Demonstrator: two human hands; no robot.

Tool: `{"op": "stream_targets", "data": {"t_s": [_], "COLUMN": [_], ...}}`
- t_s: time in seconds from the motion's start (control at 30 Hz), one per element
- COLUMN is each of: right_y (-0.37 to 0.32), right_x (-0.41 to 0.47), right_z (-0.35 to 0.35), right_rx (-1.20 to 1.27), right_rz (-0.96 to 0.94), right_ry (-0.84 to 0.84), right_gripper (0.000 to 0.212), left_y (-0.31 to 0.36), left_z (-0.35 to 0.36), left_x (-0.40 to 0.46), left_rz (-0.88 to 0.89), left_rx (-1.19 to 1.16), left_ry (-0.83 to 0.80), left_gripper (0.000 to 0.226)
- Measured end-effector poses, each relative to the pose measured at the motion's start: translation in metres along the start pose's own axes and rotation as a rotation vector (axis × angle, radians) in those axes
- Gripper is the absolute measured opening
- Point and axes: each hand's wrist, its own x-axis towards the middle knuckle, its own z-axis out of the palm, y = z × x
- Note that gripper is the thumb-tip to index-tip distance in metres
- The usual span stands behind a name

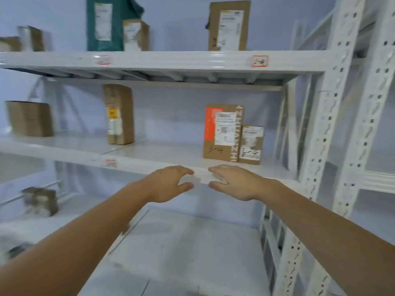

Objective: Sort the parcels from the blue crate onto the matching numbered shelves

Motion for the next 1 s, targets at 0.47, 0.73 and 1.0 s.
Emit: {"op": "stream_targets", "data": {"t_s": [0.47, 0.73, 1.0], "right_y": [-0.333, -0.587, -0.777], "right_x": [0.026, -0.01, -0.05], "right_z": [0.052, 0.064, 0.095], "right_rx": [0.104, 0.227, 0.257], "right_rz": [-0.694, -1.0, -1.175], "right_ry": [-0.125, -0.169, -0.227], "right_gripper": [0.067, 0.065, 0.063], "left_y": [-0.097, -0.124, -0.147], "left_z": [-0.078, -0.139, -0.161], "left_x": [-0.373, -0.618, -0.791], "left_rz": [-0.729, -1.094, -1.294], "left_rx": [0.135, 0.128, 0.151], "left_ry": [-0.037, 0.015, 0.025], "left_gripper": [0.061, 0.06, 0.061]}}
